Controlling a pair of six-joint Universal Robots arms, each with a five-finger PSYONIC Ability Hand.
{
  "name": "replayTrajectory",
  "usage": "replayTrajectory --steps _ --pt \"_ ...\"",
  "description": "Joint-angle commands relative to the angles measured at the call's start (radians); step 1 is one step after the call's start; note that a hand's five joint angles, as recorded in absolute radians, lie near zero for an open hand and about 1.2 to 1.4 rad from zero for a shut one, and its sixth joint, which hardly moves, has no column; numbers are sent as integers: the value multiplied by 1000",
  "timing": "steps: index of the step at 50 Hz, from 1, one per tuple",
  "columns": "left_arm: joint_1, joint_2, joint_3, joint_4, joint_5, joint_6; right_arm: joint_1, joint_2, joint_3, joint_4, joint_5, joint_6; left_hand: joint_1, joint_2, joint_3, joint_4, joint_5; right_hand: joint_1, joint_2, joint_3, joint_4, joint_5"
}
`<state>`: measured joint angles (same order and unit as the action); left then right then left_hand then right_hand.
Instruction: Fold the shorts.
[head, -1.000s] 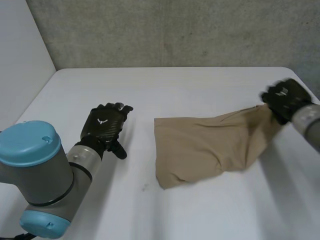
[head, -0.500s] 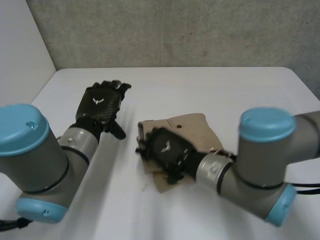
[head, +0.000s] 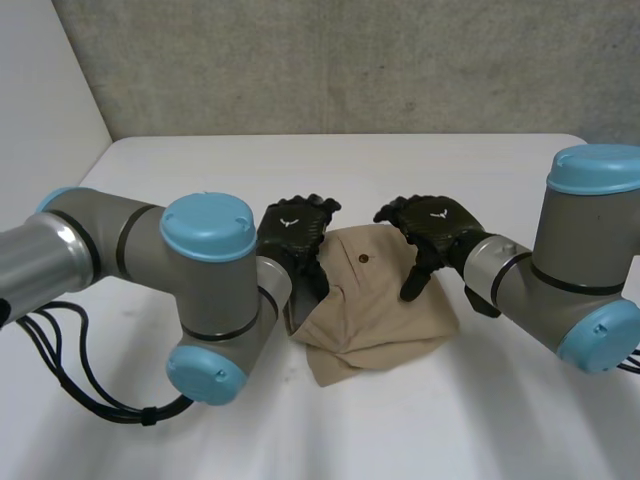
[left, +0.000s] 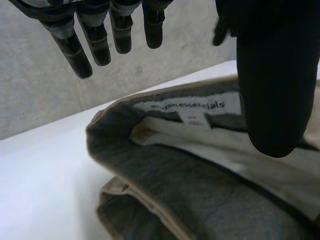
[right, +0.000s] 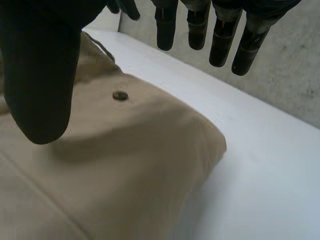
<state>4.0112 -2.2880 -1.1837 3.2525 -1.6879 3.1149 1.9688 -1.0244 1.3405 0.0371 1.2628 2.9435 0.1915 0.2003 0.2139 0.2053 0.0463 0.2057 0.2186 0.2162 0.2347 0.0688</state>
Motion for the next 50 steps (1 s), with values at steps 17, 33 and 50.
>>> replayTrajectory --steps 17,33,50 --pt "0 -22 -57 -146 -44 96 -22 129 -29 23 79 -204 40 31 17 26 10 -31 -44 -42 -60 -69" --pt "19 -7 -54 -138 -59 223 -44 112 -14 26 84 -245 34 25 11 20 4 -31 -44 -42 -60 -69" --pt "3 194 -11 -126 56 -47 -30 -66 11 21 83 -147 54 45 32 40 25 -31 -44 -42 -60 -69"
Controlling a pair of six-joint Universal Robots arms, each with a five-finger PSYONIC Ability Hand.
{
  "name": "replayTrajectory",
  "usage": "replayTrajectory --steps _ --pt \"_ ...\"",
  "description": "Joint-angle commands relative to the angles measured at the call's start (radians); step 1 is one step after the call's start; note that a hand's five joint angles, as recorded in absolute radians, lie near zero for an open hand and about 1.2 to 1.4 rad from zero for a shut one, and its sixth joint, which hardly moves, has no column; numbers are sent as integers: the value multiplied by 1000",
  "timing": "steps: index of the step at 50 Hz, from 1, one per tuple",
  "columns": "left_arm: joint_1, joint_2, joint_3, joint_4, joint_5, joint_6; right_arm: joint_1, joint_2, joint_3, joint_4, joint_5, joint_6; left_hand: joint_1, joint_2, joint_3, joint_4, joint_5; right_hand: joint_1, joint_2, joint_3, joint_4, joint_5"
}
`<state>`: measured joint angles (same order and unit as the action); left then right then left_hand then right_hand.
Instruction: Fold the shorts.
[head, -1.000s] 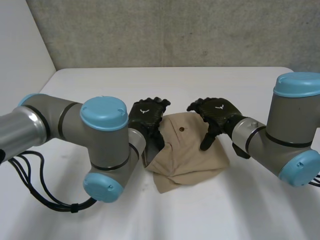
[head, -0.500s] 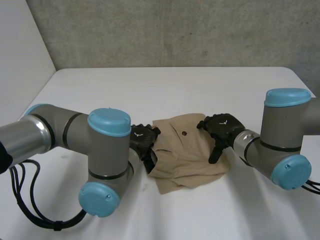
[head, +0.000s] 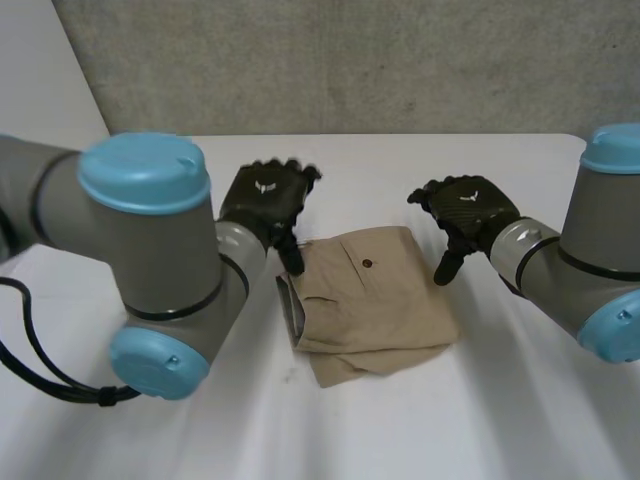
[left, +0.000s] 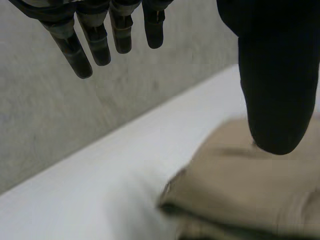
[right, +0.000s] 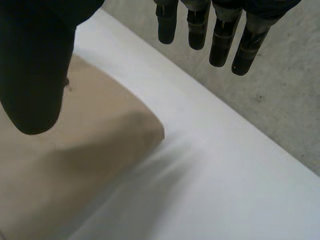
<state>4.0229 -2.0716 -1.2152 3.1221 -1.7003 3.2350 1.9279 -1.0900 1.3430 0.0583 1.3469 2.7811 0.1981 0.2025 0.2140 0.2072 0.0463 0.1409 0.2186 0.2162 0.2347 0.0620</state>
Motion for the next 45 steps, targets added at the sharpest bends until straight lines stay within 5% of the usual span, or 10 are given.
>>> replayTrajectory --steps 1,10,24,35,45 --pt "-10 -42 23 4 71 -179 11 2 8 0 -2 15 48 43 32 39 25 34 -44 -42 -60 -62" --pt "-35 -257 71 -4 -5 -193 16 87 -15 -5 -14 14 65 61 49 56 43 34 -44 -42 -60 -62" --pt "-16 -271 -24 -57 -75 -49 13 180 -31 31 -3 -51 54 49 38 45 31 34 -44 -42 -60 -62" --pt "-44 -108 -47 -59 -70 -50 16 113 -33 106 -2 -100 33 29 17 24 10 34 -44 -42 -60 -62" --pt "42 155 -47 -60 -73 -52 6 -152 -61 71 31 41 24 20 8 15 1 34 -44 -42 -60 -62"
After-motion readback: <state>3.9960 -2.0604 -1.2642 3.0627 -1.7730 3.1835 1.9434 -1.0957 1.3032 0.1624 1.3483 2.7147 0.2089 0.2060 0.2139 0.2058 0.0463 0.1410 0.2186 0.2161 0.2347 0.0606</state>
